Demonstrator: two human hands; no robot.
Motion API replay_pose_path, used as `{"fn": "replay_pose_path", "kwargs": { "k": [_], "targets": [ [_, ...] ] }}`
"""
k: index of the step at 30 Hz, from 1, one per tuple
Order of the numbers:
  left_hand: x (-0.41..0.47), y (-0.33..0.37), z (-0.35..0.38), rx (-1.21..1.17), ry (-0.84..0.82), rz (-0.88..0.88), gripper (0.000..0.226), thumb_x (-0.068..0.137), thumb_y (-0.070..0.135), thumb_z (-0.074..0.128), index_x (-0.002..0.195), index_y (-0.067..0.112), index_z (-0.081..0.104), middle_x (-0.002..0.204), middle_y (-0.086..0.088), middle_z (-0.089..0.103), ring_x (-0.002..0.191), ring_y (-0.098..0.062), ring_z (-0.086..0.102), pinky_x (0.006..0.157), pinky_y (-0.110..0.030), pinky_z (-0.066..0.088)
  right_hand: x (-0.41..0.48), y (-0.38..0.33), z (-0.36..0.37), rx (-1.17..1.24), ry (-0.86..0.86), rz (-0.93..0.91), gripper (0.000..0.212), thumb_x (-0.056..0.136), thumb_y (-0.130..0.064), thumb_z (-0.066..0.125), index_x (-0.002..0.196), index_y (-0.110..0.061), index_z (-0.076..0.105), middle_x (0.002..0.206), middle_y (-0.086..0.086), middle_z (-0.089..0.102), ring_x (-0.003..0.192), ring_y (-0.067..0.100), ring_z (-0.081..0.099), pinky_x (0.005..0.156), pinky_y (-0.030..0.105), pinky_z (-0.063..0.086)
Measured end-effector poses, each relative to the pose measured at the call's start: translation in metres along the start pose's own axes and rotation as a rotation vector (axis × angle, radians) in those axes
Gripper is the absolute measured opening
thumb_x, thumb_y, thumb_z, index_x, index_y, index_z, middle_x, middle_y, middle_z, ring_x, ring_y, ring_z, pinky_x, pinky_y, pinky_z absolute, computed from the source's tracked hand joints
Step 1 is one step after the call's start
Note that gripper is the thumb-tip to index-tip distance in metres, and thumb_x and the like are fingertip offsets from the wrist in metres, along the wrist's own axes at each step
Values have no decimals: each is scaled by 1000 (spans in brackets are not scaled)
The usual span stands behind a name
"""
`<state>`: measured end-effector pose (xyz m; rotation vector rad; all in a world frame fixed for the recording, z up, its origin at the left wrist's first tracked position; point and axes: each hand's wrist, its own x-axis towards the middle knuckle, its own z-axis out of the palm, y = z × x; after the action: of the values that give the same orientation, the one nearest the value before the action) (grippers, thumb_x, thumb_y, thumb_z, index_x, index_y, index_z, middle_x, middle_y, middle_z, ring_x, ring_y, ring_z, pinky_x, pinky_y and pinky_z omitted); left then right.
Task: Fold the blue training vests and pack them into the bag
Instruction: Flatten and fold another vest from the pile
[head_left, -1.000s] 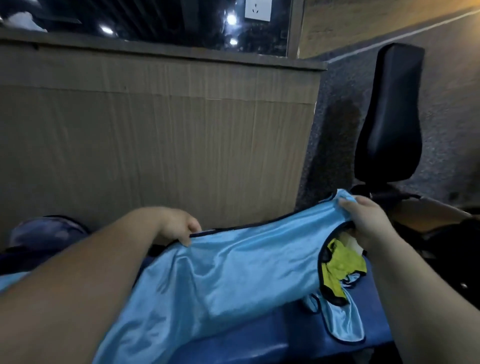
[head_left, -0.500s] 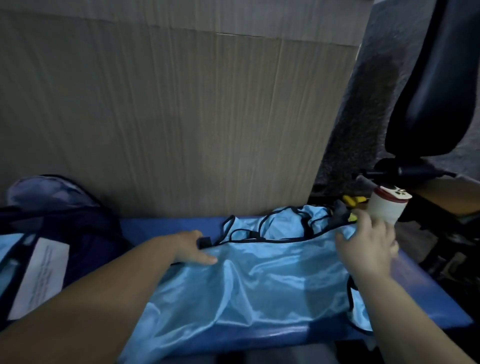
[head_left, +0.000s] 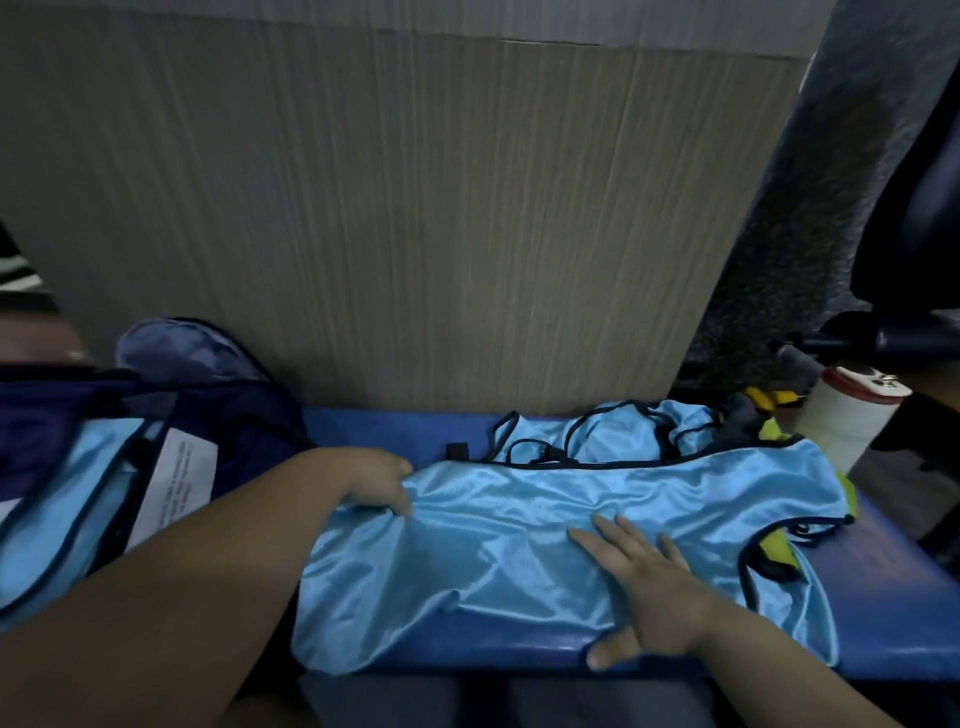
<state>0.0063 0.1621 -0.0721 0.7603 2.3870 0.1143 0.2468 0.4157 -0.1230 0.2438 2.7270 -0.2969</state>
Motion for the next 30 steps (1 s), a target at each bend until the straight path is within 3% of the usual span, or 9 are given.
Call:
{"fn": "replay_pose_path", "kwargs": {
  "k": [4,7,11,15,19,21,23,26,30],
  "targets": [
    [-11,0,-18,80,20,12,59,84,61,63,129,24,54,127,7,56,106,-10,51,92,-26,39,-2,7,2,-31,-12,-47,117,61,-81,66,149,-53,-6,155,-18,-22,137,8,-32,117,54,-13],
    [-24,-1,-47,49,-54,23,59,65,75,67,107,33,61,109,15,62,100,-6,59,89,-24,46,0,12,5,-14,-2,-77,108,66,-81,63,148,-56,-3,156,-18,-25,140,9,-32,117,53,-16],
    [-26,4,-72,507,88,-145,52,79,44,76,123,25,54,128,6,55,113,-15,53,93,-29,44,0,16,6,-19,5,-91,104,67,-82,61,147,-57,-2,156,-18,-27,141,9,-31,117,51,-17],
    [-12,29,-44,789,436,-126,43,94,26,50,136,27,43,138,0,40,128,-23,34,101,-43,30,-6,15,-4,107,-18,-97,104,60,-88,58,148,-57,14,158,-21,-13,146,5,-16,121,45,-8],
    [-6,83,19,567,528,302,48,93,27,49,140,29,39,147,5,35,135,-20,29,107,-43,25,-22,25,-29,392,433,103,67,69,-76,64,127,-43,59,136,-17,49,127,7,46,107,30,39],
    [-7,104,56,428,425,444,59,96,49,46,150,34,26,159,8,20,145,-17,15,117,-45,13,-28,41,-41,425,824,291,41,83,-52,69,118,-31,65,126,-5,57,116,17,52,95,35,46],
    [-6,113,92,374,289,498,78,87,76,27,154,39,9,163,13,-2,150,-14,-5,120,-44,-5,-36,62,-50,465,1022,549,46,86,-41,69,126,-22,59,131,11,52,123,30,45,97,45,42],
    [2,112,125,335,291,511,98,63,85,-3,152,43,-4,156,22,-21,146,-10,-23,112,-37,-24,-44,95,-54,645,989,874,67,84,-42,69,140,-15,43,139,18,42,129,40,38,103,54,38],
    [4,119,122,330,277,506,103,60,89,0,152,43,-5,150,22,-28,141,-8,-31,112,-43,-25,-39,125,-52,1094,923,824,55,79,-38,75,123,-8,58,112,15,64,97,37,63,86,48,54]
  ]
}}
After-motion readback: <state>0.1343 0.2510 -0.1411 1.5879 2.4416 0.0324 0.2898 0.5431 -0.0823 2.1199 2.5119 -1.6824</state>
